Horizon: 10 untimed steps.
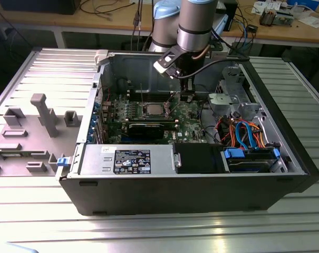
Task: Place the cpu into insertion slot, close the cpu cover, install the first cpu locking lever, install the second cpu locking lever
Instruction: 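Close the cpu cover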
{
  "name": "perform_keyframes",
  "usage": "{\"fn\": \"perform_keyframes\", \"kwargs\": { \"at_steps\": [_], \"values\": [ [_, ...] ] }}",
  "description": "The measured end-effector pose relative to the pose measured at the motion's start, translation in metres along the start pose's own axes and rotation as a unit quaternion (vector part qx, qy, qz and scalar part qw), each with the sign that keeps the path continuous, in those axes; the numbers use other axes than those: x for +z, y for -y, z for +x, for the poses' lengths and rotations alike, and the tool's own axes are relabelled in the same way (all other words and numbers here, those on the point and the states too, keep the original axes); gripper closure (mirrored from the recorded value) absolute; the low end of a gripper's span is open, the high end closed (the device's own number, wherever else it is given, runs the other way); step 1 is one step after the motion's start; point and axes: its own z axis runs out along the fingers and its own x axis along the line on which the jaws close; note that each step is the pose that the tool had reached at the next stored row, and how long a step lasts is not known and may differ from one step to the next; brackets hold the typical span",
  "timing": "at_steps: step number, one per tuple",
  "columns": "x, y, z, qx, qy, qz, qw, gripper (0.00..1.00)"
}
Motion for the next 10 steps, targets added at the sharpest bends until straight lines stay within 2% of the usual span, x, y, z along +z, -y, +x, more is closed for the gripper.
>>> {"fn": "perform_keyframes", "kwargs": {
  "at_steps": [10],
  "values": [
    [-0.0001,0.0009,0.0000,0.000,0.0001,0.0000,1.00000,0.89]
  ]
}}
